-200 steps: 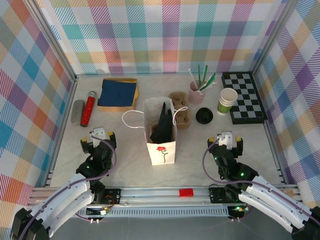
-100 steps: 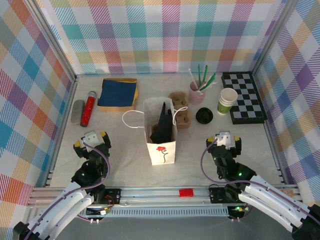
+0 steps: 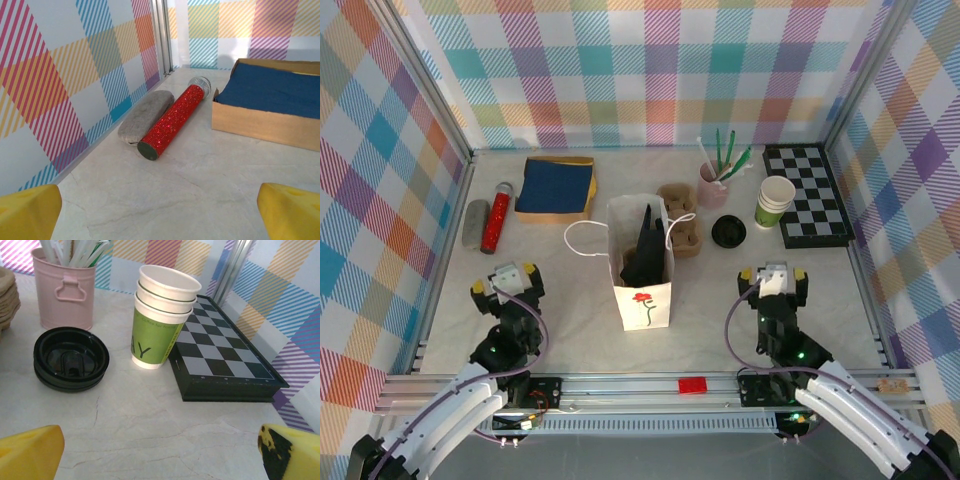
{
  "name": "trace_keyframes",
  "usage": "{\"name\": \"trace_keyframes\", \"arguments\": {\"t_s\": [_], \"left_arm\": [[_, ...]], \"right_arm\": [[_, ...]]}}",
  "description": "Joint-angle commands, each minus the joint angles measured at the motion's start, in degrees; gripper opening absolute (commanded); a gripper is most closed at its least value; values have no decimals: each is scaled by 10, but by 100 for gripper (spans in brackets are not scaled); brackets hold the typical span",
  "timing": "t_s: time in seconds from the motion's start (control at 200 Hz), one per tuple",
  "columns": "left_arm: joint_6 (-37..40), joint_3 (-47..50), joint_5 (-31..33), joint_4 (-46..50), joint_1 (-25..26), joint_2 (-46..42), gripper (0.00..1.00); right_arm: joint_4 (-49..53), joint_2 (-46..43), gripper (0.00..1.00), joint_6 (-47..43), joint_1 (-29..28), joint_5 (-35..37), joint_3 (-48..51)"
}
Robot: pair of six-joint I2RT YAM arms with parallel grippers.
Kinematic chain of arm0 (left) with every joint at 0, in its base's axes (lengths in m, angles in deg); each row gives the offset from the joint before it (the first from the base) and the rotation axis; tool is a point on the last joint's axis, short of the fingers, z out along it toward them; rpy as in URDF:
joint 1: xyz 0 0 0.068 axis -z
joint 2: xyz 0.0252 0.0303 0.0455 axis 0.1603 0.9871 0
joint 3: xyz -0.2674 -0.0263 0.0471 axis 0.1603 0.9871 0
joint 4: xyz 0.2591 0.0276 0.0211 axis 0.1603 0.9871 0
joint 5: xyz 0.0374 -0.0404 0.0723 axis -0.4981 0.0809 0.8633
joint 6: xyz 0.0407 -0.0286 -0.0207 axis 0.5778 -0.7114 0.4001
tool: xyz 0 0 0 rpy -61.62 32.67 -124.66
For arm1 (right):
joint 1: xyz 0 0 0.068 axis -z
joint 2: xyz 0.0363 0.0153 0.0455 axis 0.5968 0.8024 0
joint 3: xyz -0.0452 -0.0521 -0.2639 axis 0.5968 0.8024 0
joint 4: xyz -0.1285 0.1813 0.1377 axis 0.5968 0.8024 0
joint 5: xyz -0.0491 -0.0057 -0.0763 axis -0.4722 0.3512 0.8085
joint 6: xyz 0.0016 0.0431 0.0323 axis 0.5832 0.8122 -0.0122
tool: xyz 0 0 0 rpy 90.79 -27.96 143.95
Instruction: Pack the takeout coffee
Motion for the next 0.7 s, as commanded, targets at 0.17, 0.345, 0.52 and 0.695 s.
{"name": "trace_keyframes", "arguments": {"t_s": [0.17,0.345,0.52,0.695], "left_arm": [[17,16,-63,-127,-48,60,100],[15,20,-90,-175,-73,99,100],[12,20,-108,-226,-96,148,100],[11,24,-146,-306,-126,213,100]], "right_arm": [[-162,94,99,-7,79,-98,11],[-234,155,99,-8,112,-128,14],[-294,203,99,-7,143,-171,17],[-368,262,99,-10,161,-192,16]]}}
